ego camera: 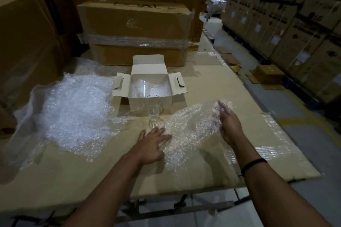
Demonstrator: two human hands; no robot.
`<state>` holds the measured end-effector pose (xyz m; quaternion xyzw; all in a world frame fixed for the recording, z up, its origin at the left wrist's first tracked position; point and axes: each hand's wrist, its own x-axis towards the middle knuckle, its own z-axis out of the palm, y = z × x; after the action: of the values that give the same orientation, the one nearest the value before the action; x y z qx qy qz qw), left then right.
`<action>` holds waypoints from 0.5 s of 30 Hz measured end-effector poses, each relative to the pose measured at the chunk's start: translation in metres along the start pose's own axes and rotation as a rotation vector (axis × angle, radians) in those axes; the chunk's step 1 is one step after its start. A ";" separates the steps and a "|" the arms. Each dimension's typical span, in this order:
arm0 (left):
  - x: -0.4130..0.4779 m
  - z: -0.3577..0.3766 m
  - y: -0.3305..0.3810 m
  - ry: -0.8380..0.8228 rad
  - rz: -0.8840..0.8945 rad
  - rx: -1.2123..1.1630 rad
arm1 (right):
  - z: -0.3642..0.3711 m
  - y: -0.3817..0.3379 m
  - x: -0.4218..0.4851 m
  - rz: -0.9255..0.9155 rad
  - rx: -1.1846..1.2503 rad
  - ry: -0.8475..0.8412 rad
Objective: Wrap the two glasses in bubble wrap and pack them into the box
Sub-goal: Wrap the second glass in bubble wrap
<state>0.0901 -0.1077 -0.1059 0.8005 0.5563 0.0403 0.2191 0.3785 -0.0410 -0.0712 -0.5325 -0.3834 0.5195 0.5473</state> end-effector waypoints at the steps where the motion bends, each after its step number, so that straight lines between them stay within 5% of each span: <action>1: 0.000 0.001 0.001 -0.015 -0.001 0.009 | 0.001 -0.004 -0.011 -0.127 -0.099 -0.067; 5: -0.001 0.001 0.002 0.017 -0.011 -0.027 | 0.015 -0.007 -0.043 -0.402 -0.638 -0.516; 9: -0.002 0.010 -0.003 0.282 -0.071 -0.330 | 0.038 0.009 -0.052 -0.618 -1.342 -0.803; 15: -0.011 0.011 0.002 0.642 -0.161 -0.784 | 0.064 0.030 -0.068 -0.471 -1.490 -0.949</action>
<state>0.0916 -0.1216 -0.1133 0.5602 0.5985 0.4725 0.3235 0.3005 -0.0989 -0.0829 -0.3866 -0.9030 0.1772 -0.0612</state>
